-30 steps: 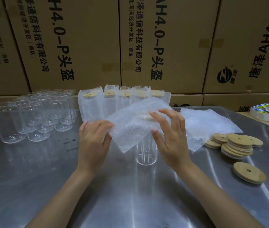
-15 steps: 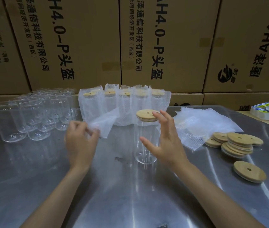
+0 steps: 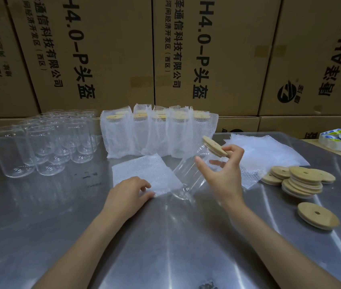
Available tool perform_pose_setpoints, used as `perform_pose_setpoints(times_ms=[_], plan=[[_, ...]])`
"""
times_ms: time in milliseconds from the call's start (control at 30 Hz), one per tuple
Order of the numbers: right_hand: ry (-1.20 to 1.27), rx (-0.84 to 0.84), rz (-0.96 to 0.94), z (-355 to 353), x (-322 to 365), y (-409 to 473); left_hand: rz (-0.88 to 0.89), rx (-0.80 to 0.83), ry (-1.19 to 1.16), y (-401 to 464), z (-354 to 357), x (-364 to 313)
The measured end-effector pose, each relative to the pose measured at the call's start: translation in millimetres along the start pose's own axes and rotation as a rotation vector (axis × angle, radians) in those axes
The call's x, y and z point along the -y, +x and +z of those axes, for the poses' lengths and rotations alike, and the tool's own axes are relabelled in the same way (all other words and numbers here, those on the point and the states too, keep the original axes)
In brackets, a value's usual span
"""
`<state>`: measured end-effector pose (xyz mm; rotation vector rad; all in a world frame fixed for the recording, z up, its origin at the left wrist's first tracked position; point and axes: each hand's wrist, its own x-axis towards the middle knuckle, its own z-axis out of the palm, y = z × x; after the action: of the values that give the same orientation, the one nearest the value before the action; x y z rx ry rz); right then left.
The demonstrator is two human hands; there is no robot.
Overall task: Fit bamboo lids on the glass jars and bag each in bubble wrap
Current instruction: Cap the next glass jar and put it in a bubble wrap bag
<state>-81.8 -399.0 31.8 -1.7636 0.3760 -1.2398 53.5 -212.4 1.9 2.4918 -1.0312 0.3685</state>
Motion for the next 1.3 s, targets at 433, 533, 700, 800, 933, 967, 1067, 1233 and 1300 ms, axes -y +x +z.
perform_pose_setpoints(times_ms=[433,533,700,800,933,967,1067,1233,1300], plan=[[0.655,0.104,0.766,3.9,0.5,0.8,-0.119,0.013,-0.272,0.4,-7.2,-5.3],[0.728,0.125,0.828,7.4,2.0,-3.3,-0.232,0.012,-0.489,3.0,-8.2,-11.0],[0.786,0.155,0.823,12.6,7.4,-7.2,-0.395,0.036,-0.889,5.6,-8.9,-21.7],[0.769,0.145,0.788,11.2,9.2,-6.1,-0.462,-0.049,-1.023,5.2,-10.7,-25.3],[0.657,0.182,0.732,11.5,9.3,-7.9,-0.422,-0.274,-1.133,5.5,-14.4,-26.2],[0.634,0.176,0.734,13.0,9.7,-9.5,-0.38,-0.331,-1.097,5.1,-15.8,-26.4],[0.603,0.154,0.756,17.6,12.7,-14.2,-0.256,-0.468,-0.942,3.4,-19.6,-28.0],[0.594,0.069,0.746,22.8,10.2,-20.7,0.022,-0.544,-0.68,-5.2,-20.4,-44.4],[0.619,0.07,0.752,23.7,8.8,-21.9,0.108,-0.536,-0.618,-7.9,-18.2,-53.9]])
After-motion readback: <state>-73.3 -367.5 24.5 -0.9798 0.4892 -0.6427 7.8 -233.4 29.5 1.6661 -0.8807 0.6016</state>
